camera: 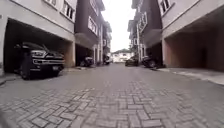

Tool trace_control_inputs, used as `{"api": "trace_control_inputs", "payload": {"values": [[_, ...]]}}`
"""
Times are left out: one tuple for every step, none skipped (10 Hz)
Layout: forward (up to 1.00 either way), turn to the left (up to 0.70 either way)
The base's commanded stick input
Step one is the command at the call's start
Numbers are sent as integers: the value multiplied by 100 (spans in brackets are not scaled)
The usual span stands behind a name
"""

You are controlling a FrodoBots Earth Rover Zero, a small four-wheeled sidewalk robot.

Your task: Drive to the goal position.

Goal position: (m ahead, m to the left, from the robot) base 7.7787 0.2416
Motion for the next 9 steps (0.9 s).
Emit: {"api": "trace_control_inputs", "payload": {"values": [[70,0],[70,0],[70,0],[70,0],[70,0],[70,0],[70,0],[70,0],[70,0]]}}
